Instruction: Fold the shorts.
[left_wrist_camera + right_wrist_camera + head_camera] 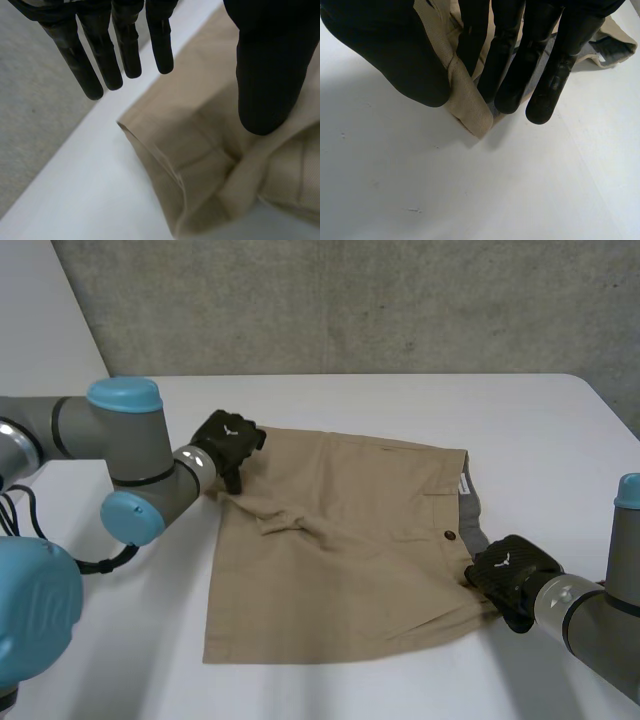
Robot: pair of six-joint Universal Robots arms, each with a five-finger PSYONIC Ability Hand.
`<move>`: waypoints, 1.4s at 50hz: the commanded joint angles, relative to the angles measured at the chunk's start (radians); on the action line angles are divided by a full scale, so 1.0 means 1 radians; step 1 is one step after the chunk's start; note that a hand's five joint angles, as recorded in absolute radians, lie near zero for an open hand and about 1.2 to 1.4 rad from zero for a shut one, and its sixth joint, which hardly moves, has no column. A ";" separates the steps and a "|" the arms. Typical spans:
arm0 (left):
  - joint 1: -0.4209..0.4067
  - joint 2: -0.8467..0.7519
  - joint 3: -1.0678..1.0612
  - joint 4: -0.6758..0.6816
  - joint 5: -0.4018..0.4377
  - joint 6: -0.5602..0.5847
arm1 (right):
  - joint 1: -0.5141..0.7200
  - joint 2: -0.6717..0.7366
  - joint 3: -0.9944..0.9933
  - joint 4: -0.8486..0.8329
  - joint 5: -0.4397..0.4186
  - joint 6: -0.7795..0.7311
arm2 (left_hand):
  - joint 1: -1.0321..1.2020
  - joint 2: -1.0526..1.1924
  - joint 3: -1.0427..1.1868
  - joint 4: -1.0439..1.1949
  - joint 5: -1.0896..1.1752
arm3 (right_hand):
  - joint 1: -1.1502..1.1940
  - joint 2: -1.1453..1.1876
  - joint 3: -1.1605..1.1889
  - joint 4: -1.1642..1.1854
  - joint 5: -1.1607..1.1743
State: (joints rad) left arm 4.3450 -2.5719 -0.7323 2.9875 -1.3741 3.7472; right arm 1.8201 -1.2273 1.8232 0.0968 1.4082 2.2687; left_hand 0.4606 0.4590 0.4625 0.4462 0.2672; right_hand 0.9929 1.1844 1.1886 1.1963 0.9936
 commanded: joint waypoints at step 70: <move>-0.142 0.921 -1.259 0.257 -0.134 -0.287 | -0.128 -0.120 0.011 0.031 -0.347 0.055 | 0.114 0.116 0.112 0.128 0.133 | -0.500 -0.691 -0.696 -0.703 -0.675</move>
State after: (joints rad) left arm 4.2495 -1.7033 -1.8612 3.2214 -1.5067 3.4979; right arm 1.7339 -1.3641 1.8145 0.1275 1.1450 2.3242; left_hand 0.4814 0.4809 0.4792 0.4876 0.3172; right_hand 0.3484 0.3990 0.3929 0.3854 0.2169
